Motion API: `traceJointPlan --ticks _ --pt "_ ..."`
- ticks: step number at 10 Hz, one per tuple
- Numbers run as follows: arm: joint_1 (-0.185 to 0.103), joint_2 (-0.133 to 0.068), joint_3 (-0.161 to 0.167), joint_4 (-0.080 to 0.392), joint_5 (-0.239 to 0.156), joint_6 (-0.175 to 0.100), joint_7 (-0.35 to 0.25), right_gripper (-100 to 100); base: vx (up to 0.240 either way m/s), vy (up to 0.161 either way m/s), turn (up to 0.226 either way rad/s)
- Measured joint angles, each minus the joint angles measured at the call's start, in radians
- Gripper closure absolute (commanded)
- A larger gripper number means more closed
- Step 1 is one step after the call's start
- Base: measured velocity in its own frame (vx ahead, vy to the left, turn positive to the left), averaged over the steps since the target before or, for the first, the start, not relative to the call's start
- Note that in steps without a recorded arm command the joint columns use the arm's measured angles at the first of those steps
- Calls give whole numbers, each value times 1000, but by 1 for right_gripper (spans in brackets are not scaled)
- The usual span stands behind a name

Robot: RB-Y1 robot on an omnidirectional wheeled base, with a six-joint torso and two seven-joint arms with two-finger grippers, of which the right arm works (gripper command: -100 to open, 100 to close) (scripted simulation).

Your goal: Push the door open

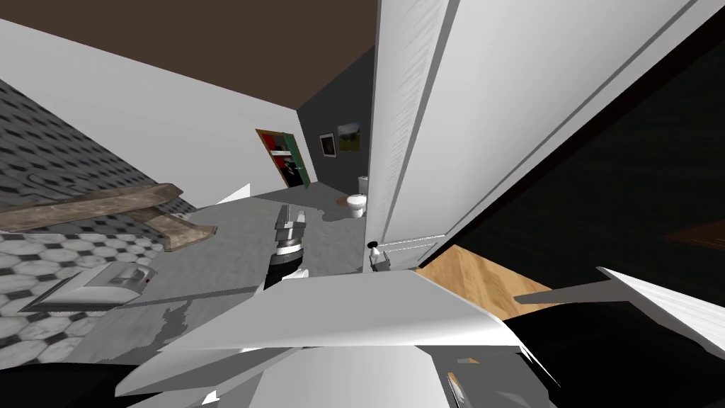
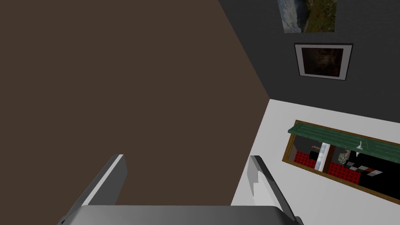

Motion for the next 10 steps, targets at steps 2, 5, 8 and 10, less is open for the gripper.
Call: traceJointPlan --ticks 2,5,8,10 --pt "18 -1 -3 -23 -24 -6 17 100 108 81 -14" --pt "28 5 -13 -37 -72 -14 52 100 152 85 -14" --pt "30 15 -22 -32 -122 0 82 100 157 72 -13" --pt "44 26 -27 -48 -157 -6 110 100 177 104 -24"
